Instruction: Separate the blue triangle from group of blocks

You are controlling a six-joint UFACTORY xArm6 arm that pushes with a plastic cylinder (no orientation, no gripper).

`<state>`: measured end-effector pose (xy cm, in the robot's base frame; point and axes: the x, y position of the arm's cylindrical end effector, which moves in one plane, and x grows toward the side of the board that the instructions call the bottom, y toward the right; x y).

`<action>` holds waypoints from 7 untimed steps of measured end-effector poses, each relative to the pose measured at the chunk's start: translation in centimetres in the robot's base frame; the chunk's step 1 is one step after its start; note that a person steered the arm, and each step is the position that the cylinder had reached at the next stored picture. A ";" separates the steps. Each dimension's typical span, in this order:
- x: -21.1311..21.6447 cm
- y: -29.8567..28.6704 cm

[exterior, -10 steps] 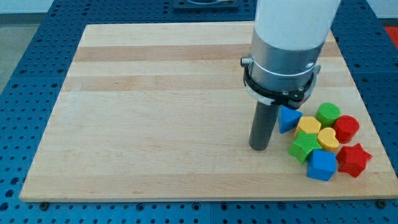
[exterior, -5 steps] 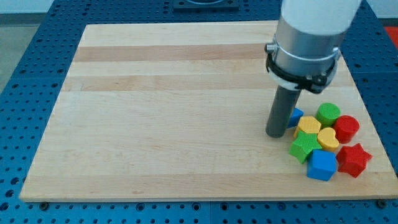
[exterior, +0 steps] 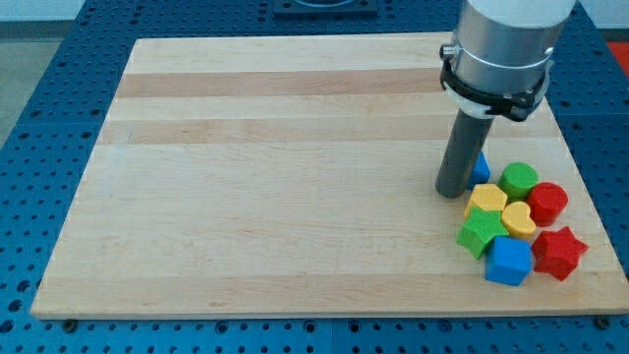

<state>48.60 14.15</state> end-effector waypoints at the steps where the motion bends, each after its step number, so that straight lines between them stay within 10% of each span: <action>1: 0.0 0.9; 7: -5.7 2.8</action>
<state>42.86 16.99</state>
